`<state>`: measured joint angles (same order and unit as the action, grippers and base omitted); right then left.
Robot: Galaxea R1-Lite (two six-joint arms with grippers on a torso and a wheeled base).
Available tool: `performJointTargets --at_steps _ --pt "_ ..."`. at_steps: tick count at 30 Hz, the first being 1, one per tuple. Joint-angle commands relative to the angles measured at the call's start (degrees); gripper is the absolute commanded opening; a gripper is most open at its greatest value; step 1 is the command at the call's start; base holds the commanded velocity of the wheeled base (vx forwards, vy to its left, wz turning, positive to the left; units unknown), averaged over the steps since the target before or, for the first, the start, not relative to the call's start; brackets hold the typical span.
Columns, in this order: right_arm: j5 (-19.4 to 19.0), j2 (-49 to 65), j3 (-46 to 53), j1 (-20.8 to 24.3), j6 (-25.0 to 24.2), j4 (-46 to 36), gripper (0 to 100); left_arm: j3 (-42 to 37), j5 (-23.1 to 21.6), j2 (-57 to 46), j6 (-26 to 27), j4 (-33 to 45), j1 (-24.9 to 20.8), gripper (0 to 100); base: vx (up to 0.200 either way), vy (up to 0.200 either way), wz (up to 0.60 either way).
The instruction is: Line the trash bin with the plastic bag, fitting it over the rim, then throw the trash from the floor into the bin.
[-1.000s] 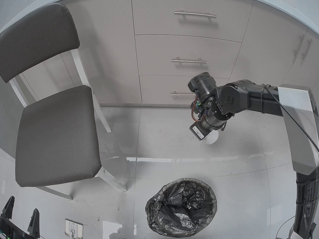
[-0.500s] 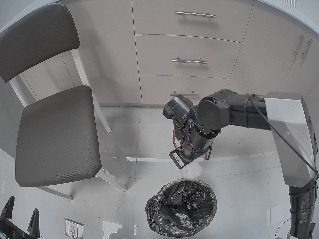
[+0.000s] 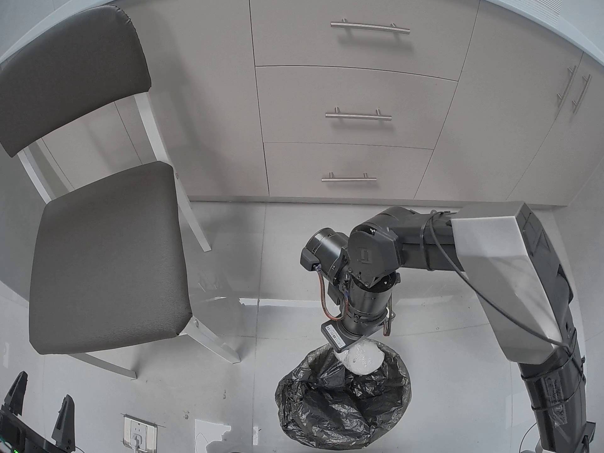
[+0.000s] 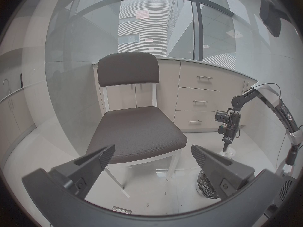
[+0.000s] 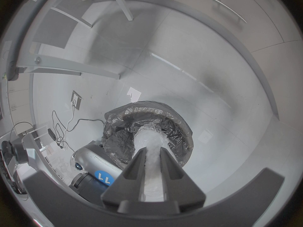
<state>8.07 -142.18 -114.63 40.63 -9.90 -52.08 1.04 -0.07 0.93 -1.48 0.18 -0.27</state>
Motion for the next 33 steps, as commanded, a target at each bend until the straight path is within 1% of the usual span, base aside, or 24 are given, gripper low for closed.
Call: performJointTargets --at_steps 1,5,9,25,26,33 --pt "0.02 -2.14 0.04 0.06 -0.03 -0.13 0 -0.86 -0.01 -0.75 -0.02 -0.01 0.0 100 0.0 0.0 0.0" --pt "0.02 -3.19 0.04 0.06 -0.12 -0.3 0 -0.86 -0.01 -0.75 -0.02 -0.01 0.0 100 0.0 0.0 0.0" --pt "0.02 -4.42 0.04 0.5 -0.03 -2.5 0 -0.86 -0.01 -0.75 -0.02 -0.01 0.0 100 0.0 0.0 0.0" --pt "0.1 -4.69 0.04 0.68 0.06 -2.59 0 -0.86 -0.01 -0.75 -0.02 -0.01 0.0 100 0.0 0.0 0.0" --pt "0.1 -4.69 0.04 0.68 0.06 -2.59 100 -0.86 -0.01 -0.66 -0.02 -0.01 0.0 100 0.0 0.0 0.0" --pt "0.02 -4.69 0.04 0.77 0.06 -2.5 100 -0.86 0.07 -0.75 -0.02 -0.01 0.0 100 0.0 0.0 0.0"
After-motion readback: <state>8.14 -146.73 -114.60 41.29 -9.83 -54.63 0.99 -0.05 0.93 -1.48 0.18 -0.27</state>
